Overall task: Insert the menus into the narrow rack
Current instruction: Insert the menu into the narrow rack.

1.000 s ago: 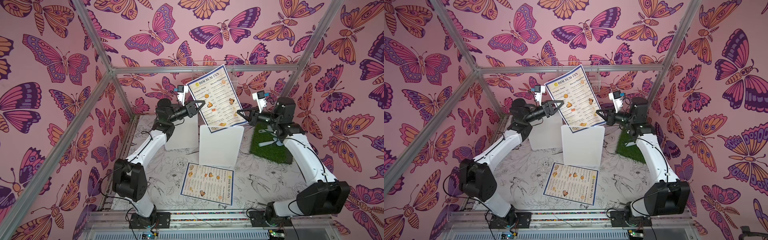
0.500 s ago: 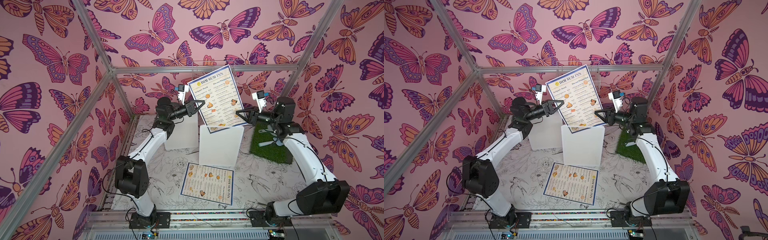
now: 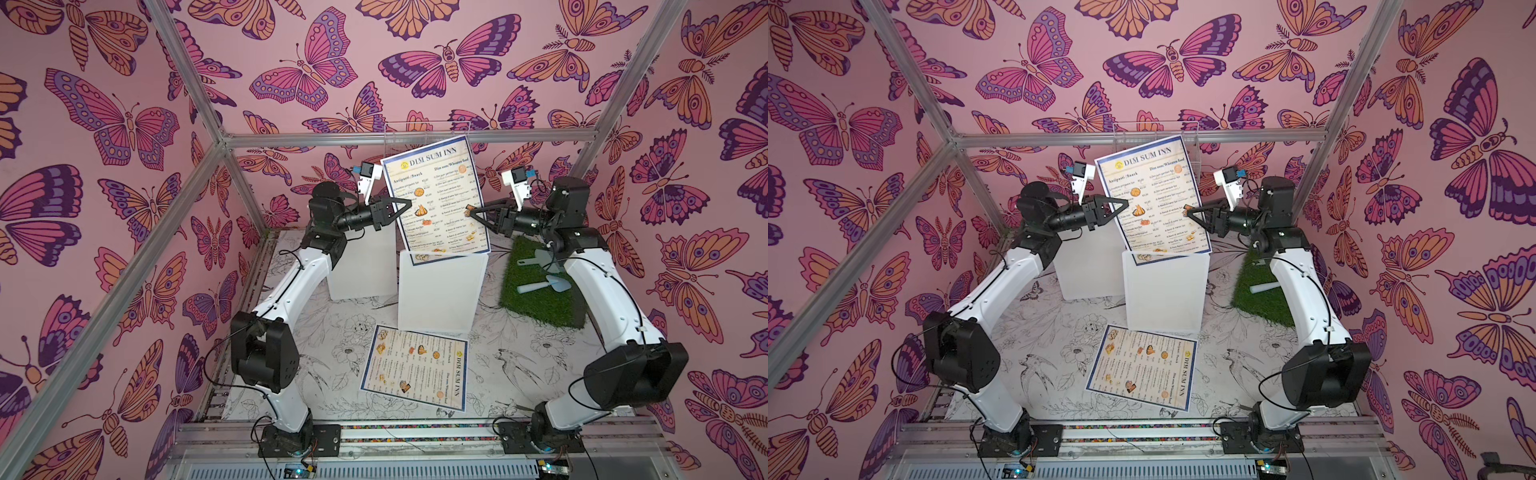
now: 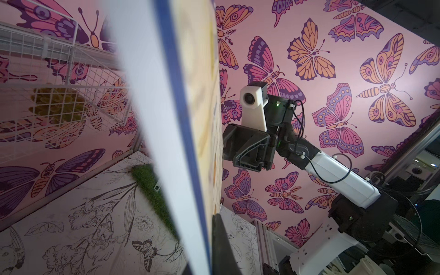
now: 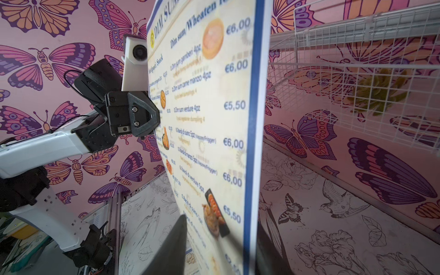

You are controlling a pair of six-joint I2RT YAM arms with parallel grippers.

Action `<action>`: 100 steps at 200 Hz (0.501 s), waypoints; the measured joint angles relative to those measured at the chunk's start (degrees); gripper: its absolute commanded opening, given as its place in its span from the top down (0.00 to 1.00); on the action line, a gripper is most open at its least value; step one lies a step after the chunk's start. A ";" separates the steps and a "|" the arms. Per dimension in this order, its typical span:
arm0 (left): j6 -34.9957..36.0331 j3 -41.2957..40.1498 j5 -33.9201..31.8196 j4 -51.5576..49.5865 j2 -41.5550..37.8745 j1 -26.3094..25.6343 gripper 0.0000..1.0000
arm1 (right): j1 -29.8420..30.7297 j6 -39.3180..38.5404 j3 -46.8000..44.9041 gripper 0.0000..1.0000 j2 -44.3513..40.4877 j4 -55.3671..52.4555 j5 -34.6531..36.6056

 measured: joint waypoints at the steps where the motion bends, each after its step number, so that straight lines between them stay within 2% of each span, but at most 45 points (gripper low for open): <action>1: 0.11 0.04 0.04 -0.17 0.00 0.02 1.00 | 0.00 0.00 0.04 0.59 0.04 0.00 0.00; 100: 7.48 5.55 2.38 -11.41 0.98 1.16 1.00 | 0.00 1.81 3.76 0.59 3.91 1.05 -4.26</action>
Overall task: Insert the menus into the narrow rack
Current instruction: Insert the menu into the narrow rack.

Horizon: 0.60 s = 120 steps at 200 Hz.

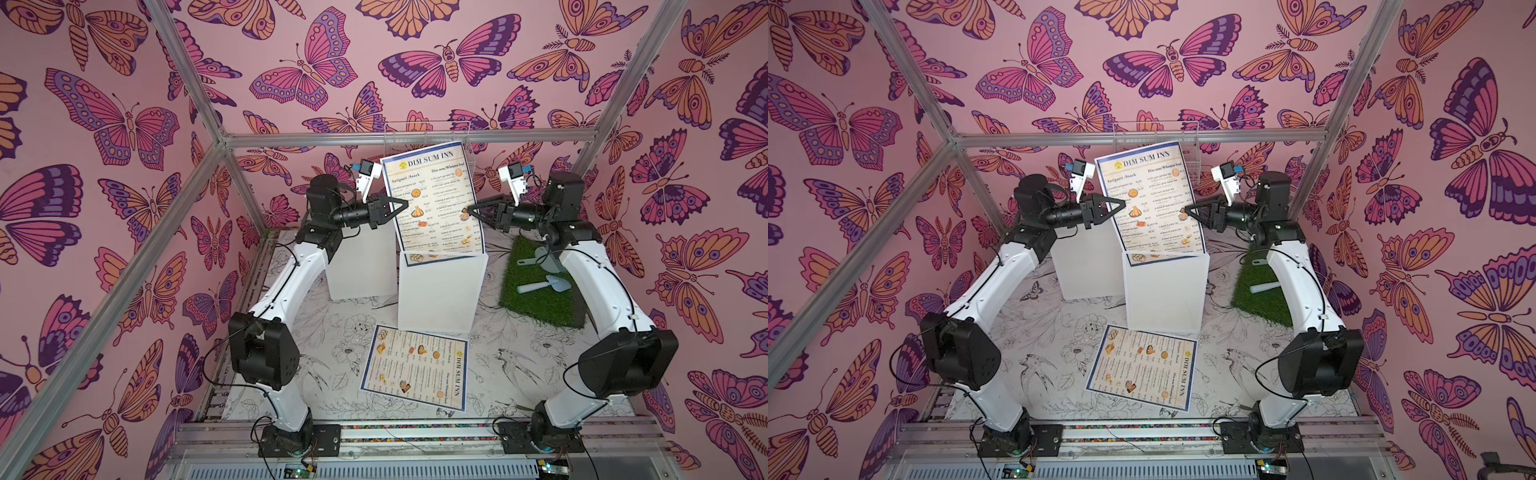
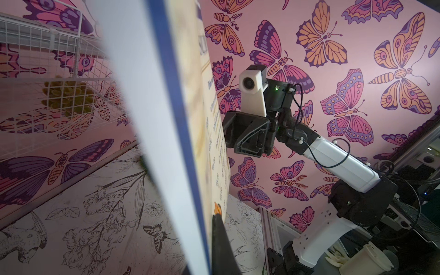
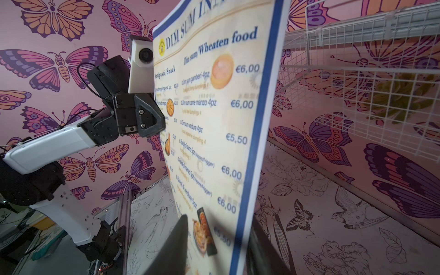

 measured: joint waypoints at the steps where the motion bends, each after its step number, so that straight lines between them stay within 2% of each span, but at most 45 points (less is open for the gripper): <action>1: 0.02 0.02 0.04 -0.04 0.00 0.00 1.00 | 0.00 0.02 0.04 0.59 0.04 0.02 -0.02; 89: 2.89 3.85 1.44 -5.42 1.57 0.22 0.97 | 0.00 3.80 5.88 0.58 4.61 2.71 -2.75; 120: 3.08 5.27 1.70 -5.81 2.05 0.42 0.96 | 0.02 4.50 6.93 0.62 4.98 2.82 -3.19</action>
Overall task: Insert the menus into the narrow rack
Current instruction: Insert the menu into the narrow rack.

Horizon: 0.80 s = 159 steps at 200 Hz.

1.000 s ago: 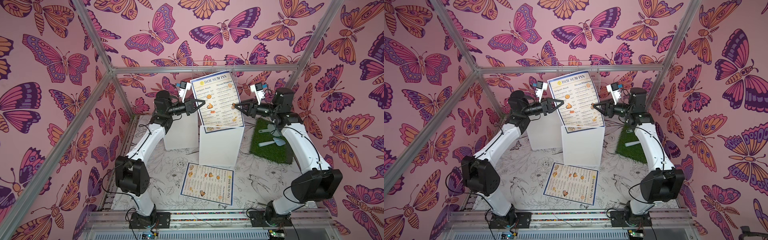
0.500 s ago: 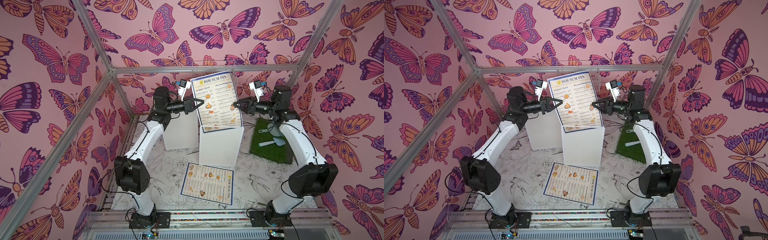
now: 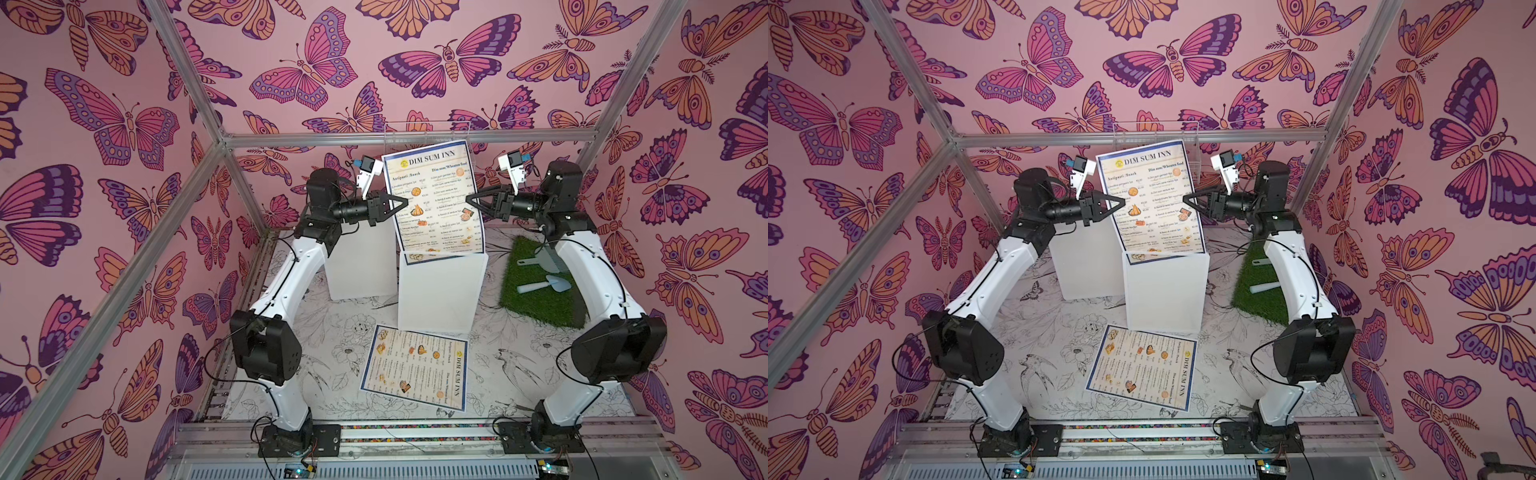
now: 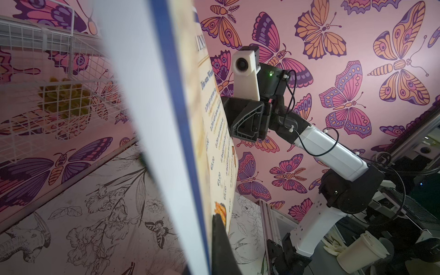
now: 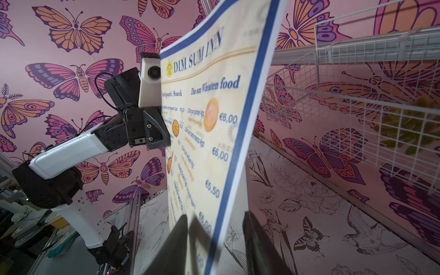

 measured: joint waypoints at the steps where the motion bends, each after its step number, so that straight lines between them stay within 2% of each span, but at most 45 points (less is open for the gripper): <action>1: 0.00 0.02 0.00 0.00 0.02 0.00 0.96 | 0.00 0.00 0.02 0.62 0.00 0.00 0.00; 116: 0.00 3.39 0.85 -1.46 2.95 0.00 0.94 | 0.02 0.33 4.26 0.63 0.76 0.28 -0.44; 159: 0.00 3.72 1.53 -1.46 3.02 0.00 0.92 | 0.02 0.74 7.30 0.69 2.49 0.28 -0.87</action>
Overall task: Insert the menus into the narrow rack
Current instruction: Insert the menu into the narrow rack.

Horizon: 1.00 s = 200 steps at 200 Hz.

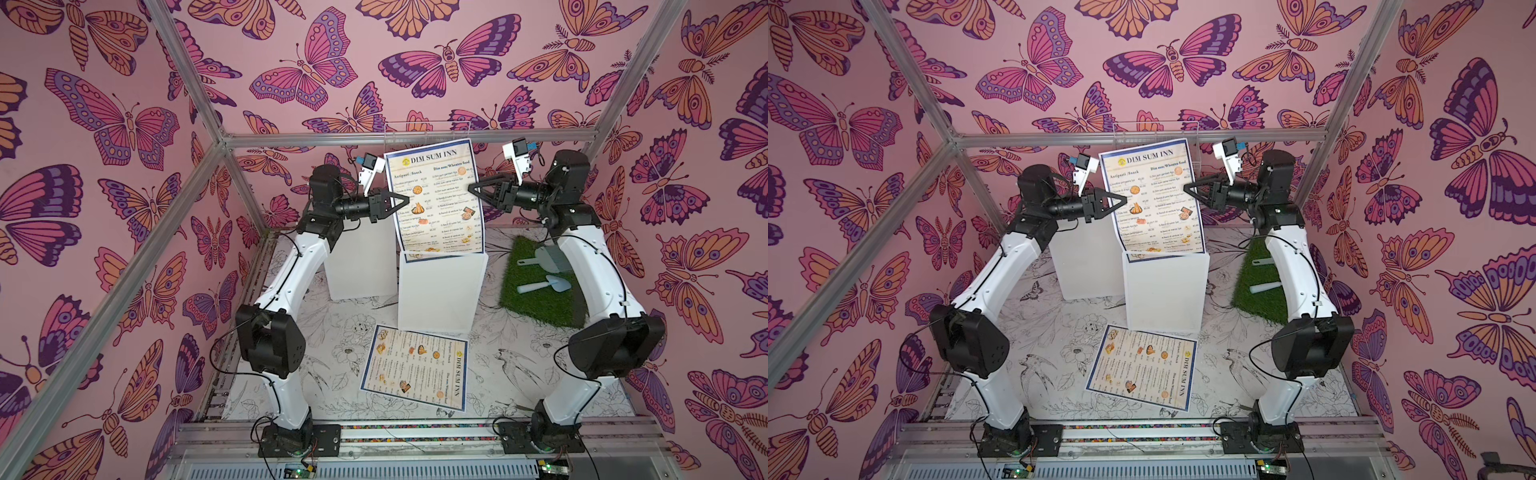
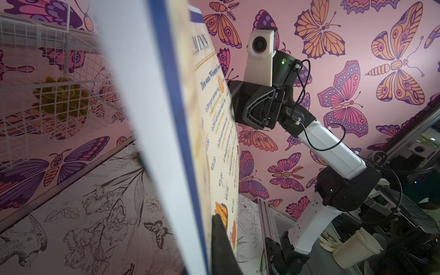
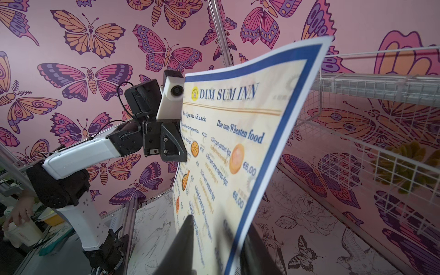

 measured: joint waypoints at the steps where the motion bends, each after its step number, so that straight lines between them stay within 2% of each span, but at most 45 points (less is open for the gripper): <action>1: 0.00 0.02 0.00 0.00 0.00 0.00 0.92 | 0.00 0.04 0.04 0.70 0.02 0.00 -0.02; 62: 0.02 0.37 0.00 0.00 0.00 -0.02 0.86 | 0.00 2.05 0.76 0.86 0.59 0.11 -0.46; 106: -0.04 0.37 -0.26 -0.02 0.00 -0.04 0.74 | 0.00 2.47 0.76 0.98 0.59 0.46 -0.39; 200: -2.91 0.26 -2.03 3.78 -0.02 -0.07 0.70 | 0.00 2.51 -4.55 1.00 -1.22 3.48 2.67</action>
